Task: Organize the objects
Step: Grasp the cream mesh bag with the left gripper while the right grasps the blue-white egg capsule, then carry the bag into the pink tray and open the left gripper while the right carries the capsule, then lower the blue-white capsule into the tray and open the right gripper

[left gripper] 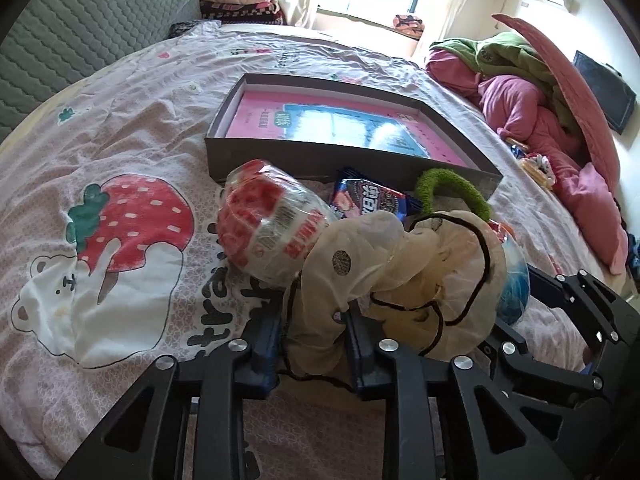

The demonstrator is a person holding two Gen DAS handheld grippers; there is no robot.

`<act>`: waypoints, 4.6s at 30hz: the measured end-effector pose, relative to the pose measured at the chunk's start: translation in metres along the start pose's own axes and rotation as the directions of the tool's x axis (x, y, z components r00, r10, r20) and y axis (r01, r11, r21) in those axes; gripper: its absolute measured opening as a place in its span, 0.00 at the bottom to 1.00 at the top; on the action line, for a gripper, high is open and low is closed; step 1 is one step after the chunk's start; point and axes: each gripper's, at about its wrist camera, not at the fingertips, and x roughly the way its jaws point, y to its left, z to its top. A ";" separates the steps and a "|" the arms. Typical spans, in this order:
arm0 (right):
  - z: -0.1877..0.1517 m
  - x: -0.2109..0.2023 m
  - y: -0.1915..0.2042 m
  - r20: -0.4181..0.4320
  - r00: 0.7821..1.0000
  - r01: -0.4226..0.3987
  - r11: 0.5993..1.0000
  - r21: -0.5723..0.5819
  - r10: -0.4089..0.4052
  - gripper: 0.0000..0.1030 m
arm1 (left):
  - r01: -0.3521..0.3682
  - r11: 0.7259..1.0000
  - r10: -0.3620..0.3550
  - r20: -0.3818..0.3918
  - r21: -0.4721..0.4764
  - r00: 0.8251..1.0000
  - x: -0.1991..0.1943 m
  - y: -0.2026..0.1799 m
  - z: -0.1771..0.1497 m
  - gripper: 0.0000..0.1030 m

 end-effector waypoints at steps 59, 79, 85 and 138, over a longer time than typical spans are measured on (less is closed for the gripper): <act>0.117 0.060 -0.092 0.206 0.977 0.020 0.980 0.200 -0.062 0.51 | -0.102 0.994 0.099 0.101 0.027 0.990 0.053 -0.009 0.154 0.14; 0.111 0.117 -0.120 -0.024 0.999 0.045 0.973 0.227 -0.040 0.51 | -0.149 0.988 0.151 0.029 -0.043 0.988 0.088 0.031 0.176 0.17; 0.107 0.127 -0.119 -0.064 0.997 0.051 0.974 0.223 -0.038 0.51 | -0.156 0.986 0.156 0.004 -0.066 0.988 0.095 0.040 0.177 0.18; 0.116 0.048 -0.114 0.196 0.976 0.047 0.970 0.240 -0.096 0.61 | -0.084 0.994 0.096 0.218 -0.065 0.971 0.016 0.030 0.157 0.64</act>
